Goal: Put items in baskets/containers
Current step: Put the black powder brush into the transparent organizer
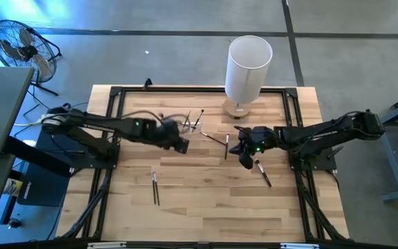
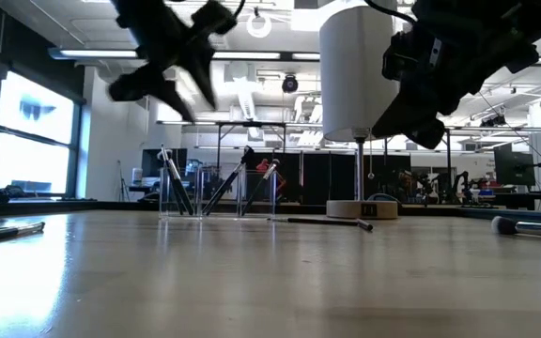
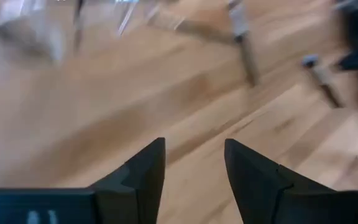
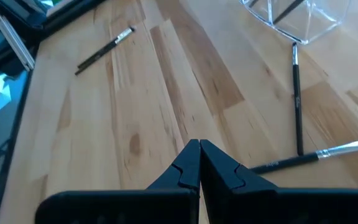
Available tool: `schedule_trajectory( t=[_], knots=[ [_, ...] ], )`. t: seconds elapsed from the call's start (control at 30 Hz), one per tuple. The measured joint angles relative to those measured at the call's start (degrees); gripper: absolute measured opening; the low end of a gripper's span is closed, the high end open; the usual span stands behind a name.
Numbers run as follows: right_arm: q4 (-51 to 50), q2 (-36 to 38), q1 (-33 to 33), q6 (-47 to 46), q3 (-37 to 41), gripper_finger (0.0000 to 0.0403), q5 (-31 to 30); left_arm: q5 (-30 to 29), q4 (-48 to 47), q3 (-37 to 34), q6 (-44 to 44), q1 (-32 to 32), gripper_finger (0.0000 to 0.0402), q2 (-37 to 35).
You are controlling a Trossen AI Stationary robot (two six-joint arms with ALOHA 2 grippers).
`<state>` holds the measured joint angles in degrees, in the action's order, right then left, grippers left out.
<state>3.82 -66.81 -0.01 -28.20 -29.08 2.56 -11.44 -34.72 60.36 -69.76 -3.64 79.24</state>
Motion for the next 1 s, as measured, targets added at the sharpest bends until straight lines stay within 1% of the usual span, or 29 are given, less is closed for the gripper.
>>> schedule_trajectory(
  t=[0.17, 0.23, 0.33, 0.4, 0.43, 0.57, 0.63, 0.73, 0.83, 0.9, 1.0],
  knots=[
    [-3.4, 0.0, 0.0, 1.3, 0.0, 0.0000, 0.0, -0.1, -7.2, 0.0, -15.6, -6.5, 0.0133, 3.3],
    [-4.3, 0.0, 0.0, 1.1, 0.0, 0.0000, 0.0, -0.1, -10.3, 0.0, -19.1, -8.6, 0.0124, 4.2],
    [-5.5, 0.0, 0.0, -0.9, 0.0, 0.0000, 0.9, -0.1, -12.0, -1.1, -21.8, -10.8, 0.0113, 4.9],
    [-7.7, 0.0, 0.2, -2.6, -0.2, 0.0000, 0.4, 0.1, -10.6, -3.5, -22.2, -11.6, 0.0105, 4.8],
    [-10.3, 0.0, 0.7, -3.4, -0.7, 0.0000, -0.8, 0.6, -9.2, -4.9, -22.5, -11.9, 0.0102, 4.8],
    [-25.2, 0.0, 4.2, -8.1, -5.3, 0.0000, -9.6, 3.8, -6.1, -10.9, -23.5, -11.9, 0.0088, 2.6],
    [-33.2, 0.0, 5.6, -12.0, -8.7, 0.0000, -11.5, 4.4, -4.4, -13.4, -23.1, -11.9, 0.0084, 1.2],
    [-45.9, -0.9, 6.2, -19.5, -13.0, 0.0000, -11.5, 4.4, -1.0, -15.4, -20.8, -11.8, 0.0083, -0.3],
    [-54.9, -2.5, 6.1, -25.8, -15.3, 0.0000, -9.4, 4.3, -1.5, -15.8, -18.0, -11.8, 0.0083, -1.3],
    [-57.9, -3.9, 6.0, -28.1, -15.5, 0.0003, -7.6, 4.3, -2.0, -15.9, -16.5, -11.8, 0.0083, -1.9],
    [-57.6, -6.5, 6.0, -28.8, -14.4, 0.0017, -5.0, 3.7, -1.8, -15.9, -15.2, -11.8, 0.0083, -2.2]
  ],
)
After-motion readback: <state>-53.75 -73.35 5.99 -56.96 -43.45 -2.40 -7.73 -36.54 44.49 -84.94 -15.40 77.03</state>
